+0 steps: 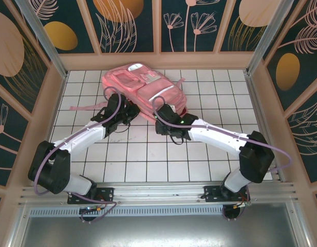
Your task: Pack the student bag
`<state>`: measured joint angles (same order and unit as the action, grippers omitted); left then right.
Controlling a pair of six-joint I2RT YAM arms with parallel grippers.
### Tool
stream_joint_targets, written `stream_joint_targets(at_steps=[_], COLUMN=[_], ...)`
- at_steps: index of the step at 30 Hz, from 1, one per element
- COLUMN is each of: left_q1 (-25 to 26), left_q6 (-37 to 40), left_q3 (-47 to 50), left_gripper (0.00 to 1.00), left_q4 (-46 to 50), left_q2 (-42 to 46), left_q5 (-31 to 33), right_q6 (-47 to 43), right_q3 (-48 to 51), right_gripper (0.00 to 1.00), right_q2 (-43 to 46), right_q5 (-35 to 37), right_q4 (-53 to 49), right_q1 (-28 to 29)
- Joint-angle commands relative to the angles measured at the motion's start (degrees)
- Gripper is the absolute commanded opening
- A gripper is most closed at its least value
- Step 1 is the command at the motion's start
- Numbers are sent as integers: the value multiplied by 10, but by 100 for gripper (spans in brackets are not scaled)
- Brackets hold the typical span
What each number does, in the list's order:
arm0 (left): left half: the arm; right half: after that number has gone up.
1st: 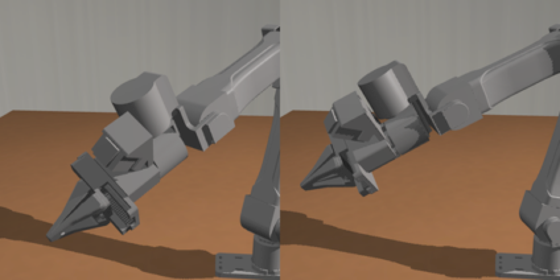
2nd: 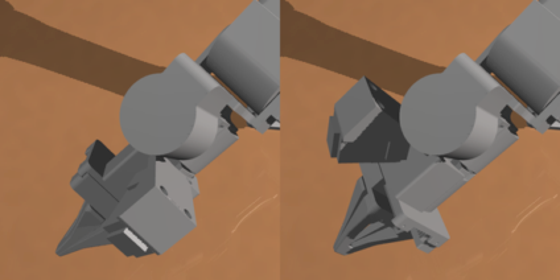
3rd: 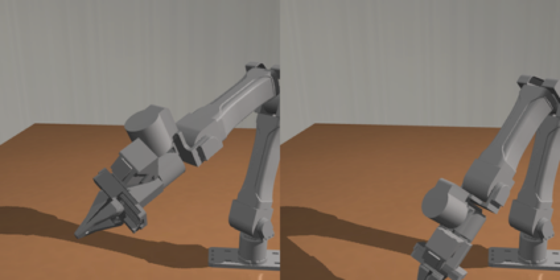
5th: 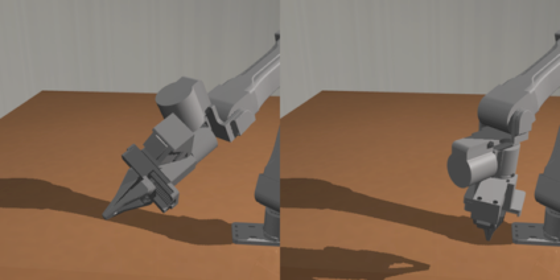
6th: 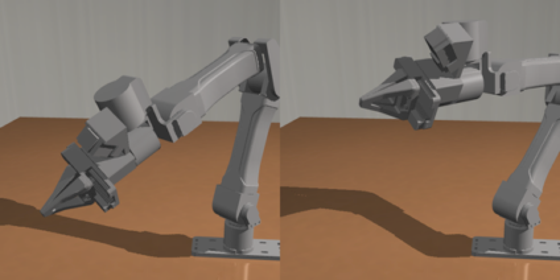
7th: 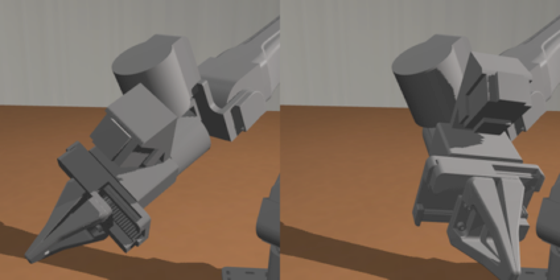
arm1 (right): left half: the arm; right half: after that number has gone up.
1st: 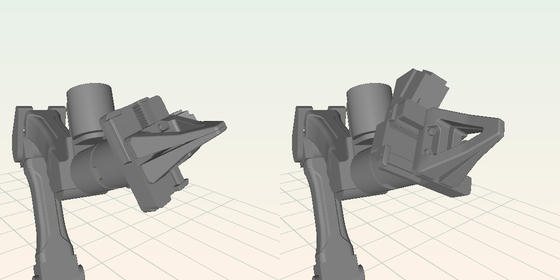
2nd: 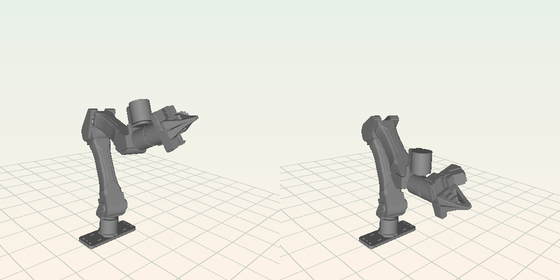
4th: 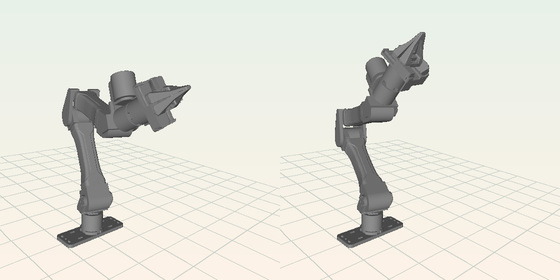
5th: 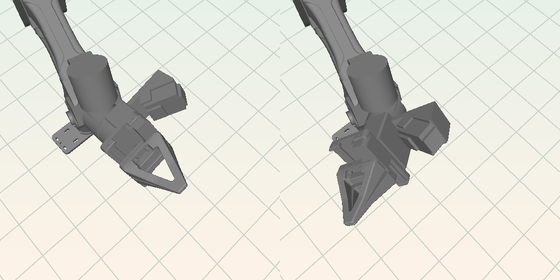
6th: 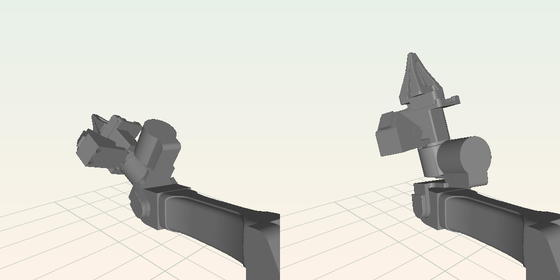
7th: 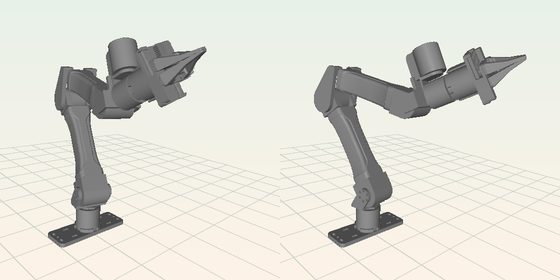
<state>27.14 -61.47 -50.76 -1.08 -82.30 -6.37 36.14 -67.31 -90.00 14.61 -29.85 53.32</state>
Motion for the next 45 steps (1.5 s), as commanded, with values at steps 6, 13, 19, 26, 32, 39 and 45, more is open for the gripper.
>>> stream_joint_targets(at_steps=[6,13,19,26,32,39,45], left_q1=[-2,-2,-2,-6,-56,-65,-66], left_q6=[21,21,22,27,2,8,31], left_q3=[-18,-14,-11,-14,7,21,11], left_gripper=[0,0,0,0,0,0,0], left_q4=[-57,-58,-57,-20,5,11,26], left_q2=[24,25,26,31,35,37,27], left_q5=[22,20,21,56,40,40,43], right_q6=[-1,-12,-27,-33,-40,-76,-97], right_q3=[-29,-33,-34,-11,58,119,122], right_gripper=[38,20,5,0,0,0,0], right_q2=[-35,-48,-51,-25,42,81,52], right_q5=[11,-1,-13,-20,-58,-102,-82], right_q4=[-13,3,14,17,35,51,64], right_q1=[-7,-30,-44,-60,-92,-149,-186])
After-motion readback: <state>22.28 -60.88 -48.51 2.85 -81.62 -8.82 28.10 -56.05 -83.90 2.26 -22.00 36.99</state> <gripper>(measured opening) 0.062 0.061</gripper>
